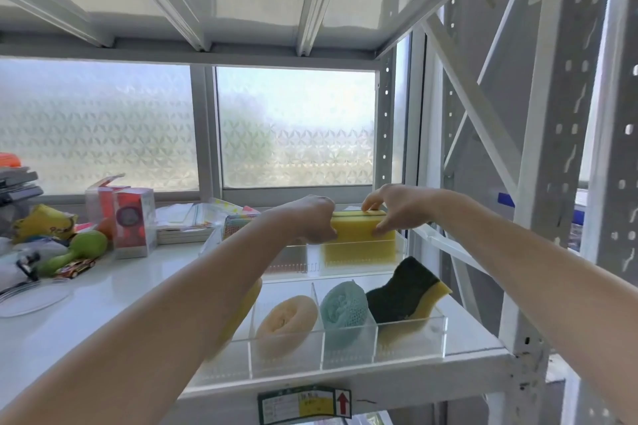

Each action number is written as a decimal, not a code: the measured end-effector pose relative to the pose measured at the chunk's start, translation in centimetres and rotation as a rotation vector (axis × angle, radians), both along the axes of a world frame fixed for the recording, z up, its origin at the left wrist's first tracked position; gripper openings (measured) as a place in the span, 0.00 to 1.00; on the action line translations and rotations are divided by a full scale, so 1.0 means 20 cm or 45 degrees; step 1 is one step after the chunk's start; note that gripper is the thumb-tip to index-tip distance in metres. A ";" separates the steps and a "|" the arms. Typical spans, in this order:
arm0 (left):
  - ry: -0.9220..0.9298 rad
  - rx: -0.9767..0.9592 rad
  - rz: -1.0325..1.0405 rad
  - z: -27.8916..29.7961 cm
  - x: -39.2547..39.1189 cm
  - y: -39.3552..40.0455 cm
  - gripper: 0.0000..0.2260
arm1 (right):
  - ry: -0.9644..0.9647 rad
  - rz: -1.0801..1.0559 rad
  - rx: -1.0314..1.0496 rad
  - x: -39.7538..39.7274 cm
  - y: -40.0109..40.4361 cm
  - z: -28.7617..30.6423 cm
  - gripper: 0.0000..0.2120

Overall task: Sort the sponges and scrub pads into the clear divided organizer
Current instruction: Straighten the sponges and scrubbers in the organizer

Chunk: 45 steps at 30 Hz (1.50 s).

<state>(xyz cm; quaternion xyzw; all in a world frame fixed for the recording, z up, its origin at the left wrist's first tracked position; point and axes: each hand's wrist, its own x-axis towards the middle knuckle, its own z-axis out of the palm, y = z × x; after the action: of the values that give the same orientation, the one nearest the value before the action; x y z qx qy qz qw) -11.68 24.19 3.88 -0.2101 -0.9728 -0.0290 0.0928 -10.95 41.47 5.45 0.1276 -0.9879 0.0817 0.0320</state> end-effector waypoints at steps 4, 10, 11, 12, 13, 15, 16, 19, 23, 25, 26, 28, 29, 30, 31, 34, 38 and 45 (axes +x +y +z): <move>0.022 -0.005 0.004 0.00 -0.02 -0.01 0.20 | 0.010 0.003 0.001 -0.02 0.00 0.00 0.27; 0.060 0.030 -0.049 -0.01 -0.05 -0.05 0.25 | -0.029 -0.002 0.040 -0.02 0.01 0.00 0.28; 0.064 0.046 -0.059 -0.01 -0.06 -0.07 0.27 | -0.033 -0.001 0.041 -0.02 0.00 0.02 0.29; 0.072 0.062 -0.071 0.00 -0.06 -0.08 0.29 | -0.026 0.008 0.031 -0.01 0.00 0.04 0.31; 0.082 0.081 -0.080 0.02 -0.06 -0.11 0.30 | -0.009 0.024 0.012 -0.01 -0.02 0.06 0.32; 0.094 0.150 -0.084 0.05 -0.04 -0.17 0.32 | 0.045 0.068 -0.026 0.00 -0.07 0.10 0.33; 0.089 0.197 -0.079 0.07 -0.04 -0.20 0.32 | 0.070 0.095 -0.035 0.01 -0.11 0.12 0.33; 0.011 0.323 -0.032 0.11 -0.02 -0.37 0.33 | 0.099 0.168 -0.040 -0.01 -0.25 0.14 0.33; -0.157 0.485 0.057 0.10 -0.02 -0.61 0.35 | 0.078 0.224 0.039 -0.06 -0.44 0.09 0.37; -0.230 0.513 0.094 0.07 -0.02 -0.70 0.36 | 0.054 0.225 0.081 -0.09 -0.52 0.06 0.39; -0.261 0.511 0.106 0.06 -0.02 -0.73 0.37 | 0.043 0.224 0.104 -0.10 -0.55 0.05 0.41; -0.319 0.478 0.112 0.03 -0.03 -0.77 0.37 | 0.017 0.218 0.151 -0.13 -0.59 0.04 0.42; -0.336 0.451 0.107 0.02 -0.03 -0.78 0.36 | 0.003 0.215 0.175 -0.14 -0.61 0.04 0.42; -0.337 0.422 0.098 0.00 -0.04 -0.79 0.35 | -0.009 0.212 0.200 -0.14 -0.62 0.03 0.41; -0.326 0.403 0.087 -0.01 -0.04 -0.79 0.34 | -0.017 0.210 0.222 -0.15 -0.63 0.03 0.40; -0.291 0.422 0.048 -0.04 -0.06 -0.81 0.32 | -0.015 0.208 0.244 -0.16 -0.65 0.02 0.37; -0.230 0.508 0.018 -0.04 -0.09 -0.81 0.32 | 0.026 0.196 0.203 -0.17 -0.65 0.01 0.35; -0.157 0.474 0.030 -0.06 -0.10 -0.82 0.29 | 0.070 0.225 0.135 -0.18 -0.66 -0.02 0.34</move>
<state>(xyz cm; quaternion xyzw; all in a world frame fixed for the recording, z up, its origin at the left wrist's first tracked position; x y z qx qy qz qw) -13.66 7.79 2.77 -0.1759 -0.9569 -0.2203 0.0705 -14.46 28.28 5.13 0.2178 -0.9745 0.0281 0.0452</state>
